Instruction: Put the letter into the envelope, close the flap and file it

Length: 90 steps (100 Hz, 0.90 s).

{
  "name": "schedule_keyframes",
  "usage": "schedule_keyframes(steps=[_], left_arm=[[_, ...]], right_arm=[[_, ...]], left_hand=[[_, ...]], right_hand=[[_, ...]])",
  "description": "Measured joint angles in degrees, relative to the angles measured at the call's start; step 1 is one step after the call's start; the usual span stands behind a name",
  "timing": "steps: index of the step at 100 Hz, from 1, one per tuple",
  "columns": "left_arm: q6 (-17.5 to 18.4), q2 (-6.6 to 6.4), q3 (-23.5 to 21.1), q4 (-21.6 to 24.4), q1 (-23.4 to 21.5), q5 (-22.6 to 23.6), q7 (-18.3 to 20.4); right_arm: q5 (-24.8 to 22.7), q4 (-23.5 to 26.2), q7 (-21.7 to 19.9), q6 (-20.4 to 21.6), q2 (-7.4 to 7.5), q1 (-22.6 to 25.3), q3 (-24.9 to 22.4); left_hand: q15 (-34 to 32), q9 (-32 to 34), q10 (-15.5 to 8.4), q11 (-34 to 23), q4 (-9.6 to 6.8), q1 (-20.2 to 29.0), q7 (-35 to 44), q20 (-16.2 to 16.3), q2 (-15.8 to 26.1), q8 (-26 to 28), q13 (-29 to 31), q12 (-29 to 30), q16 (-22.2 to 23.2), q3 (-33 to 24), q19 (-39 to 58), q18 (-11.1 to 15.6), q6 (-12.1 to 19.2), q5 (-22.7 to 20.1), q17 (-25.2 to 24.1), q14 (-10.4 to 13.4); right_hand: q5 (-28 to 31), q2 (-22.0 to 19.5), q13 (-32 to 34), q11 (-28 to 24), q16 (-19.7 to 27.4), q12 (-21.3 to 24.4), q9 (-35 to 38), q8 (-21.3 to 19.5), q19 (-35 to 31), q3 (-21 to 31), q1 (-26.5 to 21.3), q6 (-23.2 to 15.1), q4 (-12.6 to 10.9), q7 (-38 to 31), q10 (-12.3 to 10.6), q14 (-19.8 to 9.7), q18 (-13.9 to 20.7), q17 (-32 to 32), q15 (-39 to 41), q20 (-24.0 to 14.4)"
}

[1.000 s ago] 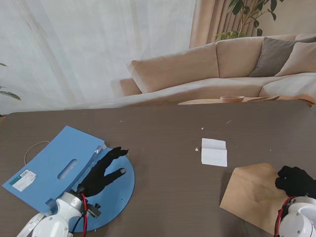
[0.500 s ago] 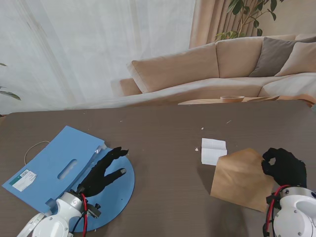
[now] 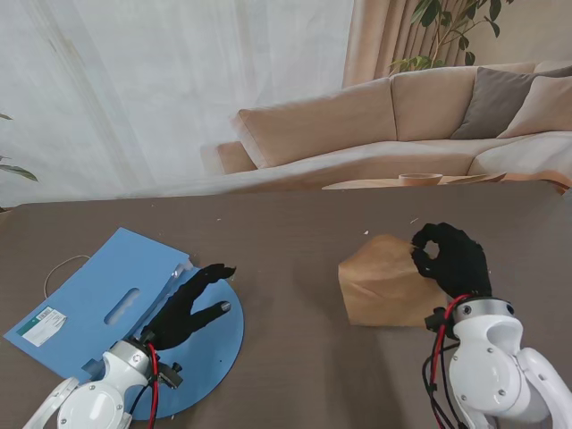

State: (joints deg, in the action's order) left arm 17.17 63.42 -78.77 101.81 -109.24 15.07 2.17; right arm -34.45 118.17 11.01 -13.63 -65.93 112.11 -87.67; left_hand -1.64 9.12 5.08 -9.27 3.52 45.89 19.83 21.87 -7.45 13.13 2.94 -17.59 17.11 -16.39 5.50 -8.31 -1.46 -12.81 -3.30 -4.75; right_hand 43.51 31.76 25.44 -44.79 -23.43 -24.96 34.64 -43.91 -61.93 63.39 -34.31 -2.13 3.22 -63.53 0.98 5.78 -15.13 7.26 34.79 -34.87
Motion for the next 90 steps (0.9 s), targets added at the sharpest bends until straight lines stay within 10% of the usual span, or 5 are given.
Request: schedule_keyframes(steps=[29,68,90], left_arm=[[-0.29,-0.07,0.49,0.32,2.04,0.56,-0.14],[-1.98,-0.6,1.9,0.67,5.33,1.23,2.29],[-5.1,-0.59,3.34,1.77,6.27,0.59,1.81]], right_arm=[[7.39,-2.34,-1.22,2.63,0.19,-8.49,7.56],[10.9,-9.81,-0.29,6.39,-0.35,-18.2,18.12],[12.37,-12.78,-0.42,8.36,-0.64,-21.86,22.09]], left_hand=[[-0.92,0.01,0.01,-1.22,0.0,0.01,0.7,4.0,-2.25,0.49,0.0,-0.74,3.23,-3.89,1.05,-0.06,-0.44,0.0,-0.48,-0.13],[-4.34,0.06,-0.02,-4.16,0.53,-5.86,-3.7,21.66,-12.41,0.35,0.04,-4.91,15.67,-17.28,7.28,-0.82,-4.14,1.52,-2.03,-2.08],[-5.36,0.66,-0.02,-5.18,0.54,-6.52,-5.18,25.02,-13.8,0.68,0.27,-5.65,17.91,-18.76,7.89,-0.95,-6.94,1.52,-1.7,-2.93]], right_hand=[[0.0,-0.02,0.0,0.0,0.0,-0.41,0.0,-0.21,0.0,0.0,0.0,0.59,0.0,-0.19,0.08,0.01,-0.01,0.0,-0.01,-0.07],[0.0,-0.05,0.0,0.0,0.0,-0.7,0.0,-0.74,0.0,-0.57,-0.52,1.62,-1.22,-0.23,0.43,0.11,-0.02,-0.12,-0.04,-0.14],[0.0,-0.06,0.0,0.0,0.0,-0.74,0.0,-0.74,0.0,-0.58,-0.52,1.62,-1.22,-0.23,0.44,0.12,-0.02,-0.15,-0.05,-0.18]])
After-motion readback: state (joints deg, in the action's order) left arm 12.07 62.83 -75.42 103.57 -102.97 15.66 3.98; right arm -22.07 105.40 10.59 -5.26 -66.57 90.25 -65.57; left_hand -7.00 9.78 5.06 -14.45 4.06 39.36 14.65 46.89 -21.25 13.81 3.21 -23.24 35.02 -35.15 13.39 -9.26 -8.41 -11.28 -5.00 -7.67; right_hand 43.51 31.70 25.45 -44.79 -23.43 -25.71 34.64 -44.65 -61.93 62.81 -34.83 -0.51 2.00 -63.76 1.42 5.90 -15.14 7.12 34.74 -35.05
